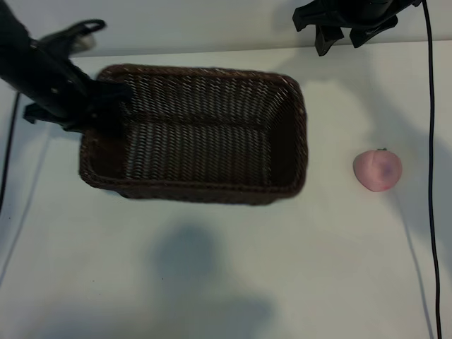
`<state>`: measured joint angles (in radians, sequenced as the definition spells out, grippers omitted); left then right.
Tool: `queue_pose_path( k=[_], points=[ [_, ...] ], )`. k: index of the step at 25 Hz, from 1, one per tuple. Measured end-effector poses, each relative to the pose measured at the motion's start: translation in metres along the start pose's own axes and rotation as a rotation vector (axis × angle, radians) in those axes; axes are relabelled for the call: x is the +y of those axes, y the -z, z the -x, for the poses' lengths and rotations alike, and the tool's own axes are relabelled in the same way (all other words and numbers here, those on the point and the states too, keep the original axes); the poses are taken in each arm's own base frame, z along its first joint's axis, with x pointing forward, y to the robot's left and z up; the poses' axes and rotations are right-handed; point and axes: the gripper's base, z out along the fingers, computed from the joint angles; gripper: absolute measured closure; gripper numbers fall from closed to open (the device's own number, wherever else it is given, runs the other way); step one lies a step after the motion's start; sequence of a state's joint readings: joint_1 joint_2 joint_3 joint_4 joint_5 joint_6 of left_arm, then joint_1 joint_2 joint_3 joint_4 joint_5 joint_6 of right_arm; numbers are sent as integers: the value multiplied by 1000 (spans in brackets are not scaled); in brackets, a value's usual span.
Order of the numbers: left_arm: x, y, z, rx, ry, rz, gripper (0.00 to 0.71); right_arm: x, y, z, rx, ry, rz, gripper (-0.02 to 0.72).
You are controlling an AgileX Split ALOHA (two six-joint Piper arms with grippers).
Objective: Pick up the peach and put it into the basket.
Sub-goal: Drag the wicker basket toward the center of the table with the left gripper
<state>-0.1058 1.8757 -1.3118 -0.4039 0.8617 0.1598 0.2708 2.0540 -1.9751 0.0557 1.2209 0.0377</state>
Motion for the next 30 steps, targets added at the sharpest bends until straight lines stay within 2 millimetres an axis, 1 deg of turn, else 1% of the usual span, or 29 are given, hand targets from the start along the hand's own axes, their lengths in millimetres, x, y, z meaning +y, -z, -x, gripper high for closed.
queue_pose_path(
  k=[3, 6, 17, 26, 28, 29, 30],
  points=[
    [-5, -15, 1, 1, -4, -2, 536, 0, 0, 0, 0, 0, -1, 177],
    [-5, -25, 3, -9, 26, -15, 536, 0, 0, 0, 0, 0, -1, 177],
    [1, -54, 6, 19, 86, -32, 544, 0, 0, 0, 0, 1, -1, 177],
    [2, -56, 7, 12, 70, -37, 546, 0, 0, 0, 0, 0, -1, 177],
    [1, -55, 8, 16, 67, -40, 524, 0, 0, 0, 0, -1, -1, 177],
    [0, -53, 9, 20, 64, -44, 498, 0, 0, 0, 0, -1, -1, 177],
    [-2, -51, 11, 23, 59, -49, 453, 0, 0, 0, 0, -1, -1, 177]
  ],
)
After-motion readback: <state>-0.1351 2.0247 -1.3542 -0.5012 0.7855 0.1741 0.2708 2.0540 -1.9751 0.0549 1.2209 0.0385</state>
